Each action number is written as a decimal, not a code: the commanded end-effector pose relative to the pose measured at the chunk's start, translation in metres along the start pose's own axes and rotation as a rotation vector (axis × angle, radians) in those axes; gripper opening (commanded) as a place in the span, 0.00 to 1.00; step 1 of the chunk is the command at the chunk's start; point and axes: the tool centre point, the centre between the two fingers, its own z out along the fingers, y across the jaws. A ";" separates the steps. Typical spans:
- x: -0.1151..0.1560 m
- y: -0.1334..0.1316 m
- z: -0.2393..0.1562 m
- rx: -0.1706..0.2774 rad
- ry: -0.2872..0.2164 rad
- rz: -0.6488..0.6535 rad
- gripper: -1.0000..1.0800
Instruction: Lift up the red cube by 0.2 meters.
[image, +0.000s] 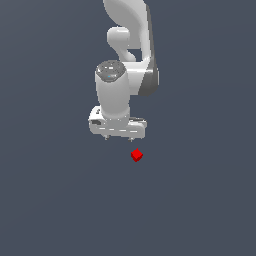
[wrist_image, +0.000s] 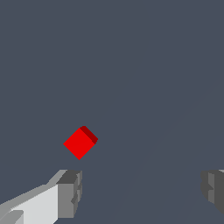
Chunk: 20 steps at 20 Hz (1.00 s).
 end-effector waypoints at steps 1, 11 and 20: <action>0.000 0.000 0.000 0.000 0.000 0.000 0.96; 0.002 -0.009 0.017 0.000 -0.001 -0.088 0.96; 0.004 -0.034 0.064 -0.002 -0.002 -0.331 0.96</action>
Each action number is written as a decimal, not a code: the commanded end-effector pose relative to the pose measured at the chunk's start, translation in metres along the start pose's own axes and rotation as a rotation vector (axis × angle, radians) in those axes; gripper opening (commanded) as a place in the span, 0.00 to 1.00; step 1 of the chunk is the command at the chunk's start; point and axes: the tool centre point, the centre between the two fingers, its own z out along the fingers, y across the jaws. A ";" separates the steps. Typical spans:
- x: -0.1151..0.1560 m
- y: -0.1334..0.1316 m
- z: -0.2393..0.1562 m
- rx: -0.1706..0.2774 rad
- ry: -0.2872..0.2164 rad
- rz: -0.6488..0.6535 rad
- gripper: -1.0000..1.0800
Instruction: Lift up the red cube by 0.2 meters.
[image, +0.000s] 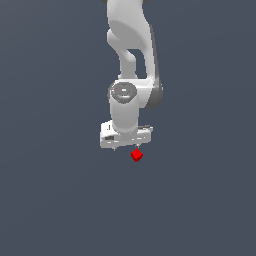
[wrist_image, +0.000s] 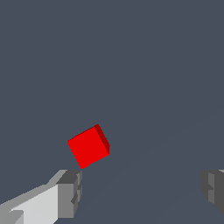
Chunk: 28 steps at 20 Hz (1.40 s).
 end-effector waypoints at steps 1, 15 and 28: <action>0.002 -0.009 0.017 0.000 -0.001 -0.088 0.96; 0.001 -0.047 0.088 -0.006 -0.004 -0.457 0.96; 0.000 -0.051 0.096 -0.007 -0.005 -0.495 0.00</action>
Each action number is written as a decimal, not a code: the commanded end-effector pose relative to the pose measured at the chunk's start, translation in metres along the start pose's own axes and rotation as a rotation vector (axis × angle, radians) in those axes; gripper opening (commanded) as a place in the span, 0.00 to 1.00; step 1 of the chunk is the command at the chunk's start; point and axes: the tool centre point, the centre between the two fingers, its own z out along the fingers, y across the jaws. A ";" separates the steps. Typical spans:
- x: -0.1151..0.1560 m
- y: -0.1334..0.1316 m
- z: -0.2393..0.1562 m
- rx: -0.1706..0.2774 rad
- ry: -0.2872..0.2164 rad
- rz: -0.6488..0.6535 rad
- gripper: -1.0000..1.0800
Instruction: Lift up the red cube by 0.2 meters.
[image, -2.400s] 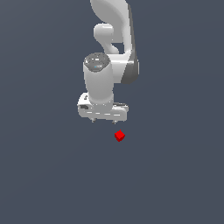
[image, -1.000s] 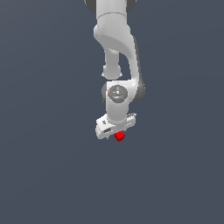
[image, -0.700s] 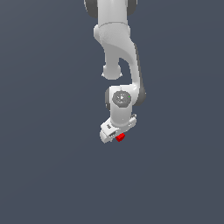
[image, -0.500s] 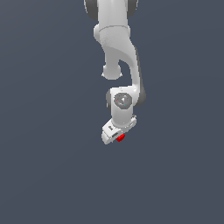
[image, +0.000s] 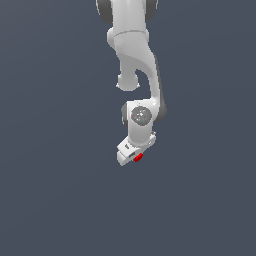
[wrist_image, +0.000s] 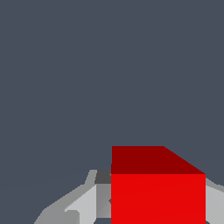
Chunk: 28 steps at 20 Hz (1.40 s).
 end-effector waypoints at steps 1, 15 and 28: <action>0.000 0.000 0.000 0.000 0.000 -0.001 0.00; -0.001 -0.001 -0.036 0.000 0.000 -0.001 0.00; -0.002 -0.002 -0.158 0.000 0.000 -0.002 0.00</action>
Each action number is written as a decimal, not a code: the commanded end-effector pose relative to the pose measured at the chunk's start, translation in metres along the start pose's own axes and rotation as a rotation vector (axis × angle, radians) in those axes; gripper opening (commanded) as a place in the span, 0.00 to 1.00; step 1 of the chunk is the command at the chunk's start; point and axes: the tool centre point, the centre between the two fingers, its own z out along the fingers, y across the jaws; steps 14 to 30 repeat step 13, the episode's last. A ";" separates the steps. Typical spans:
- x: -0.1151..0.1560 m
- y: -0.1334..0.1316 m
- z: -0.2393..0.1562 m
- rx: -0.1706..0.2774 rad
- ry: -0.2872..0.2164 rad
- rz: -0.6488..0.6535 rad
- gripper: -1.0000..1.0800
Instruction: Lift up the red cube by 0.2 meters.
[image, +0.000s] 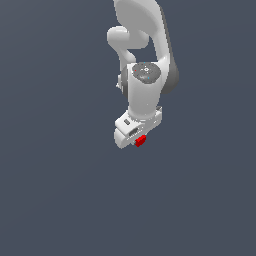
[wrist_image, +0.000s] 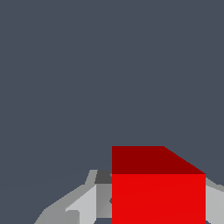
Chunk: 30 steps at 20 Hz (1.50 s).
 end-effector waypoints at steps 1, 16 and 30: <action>0.000 0.000 -0.022 0.001 0.000 0.000 0.00; 0.002 0.001 -0.066 0.001 0.000 0.000 0.00; 0.002 0.001 -0.066 0.001 0.000 0.000 0.00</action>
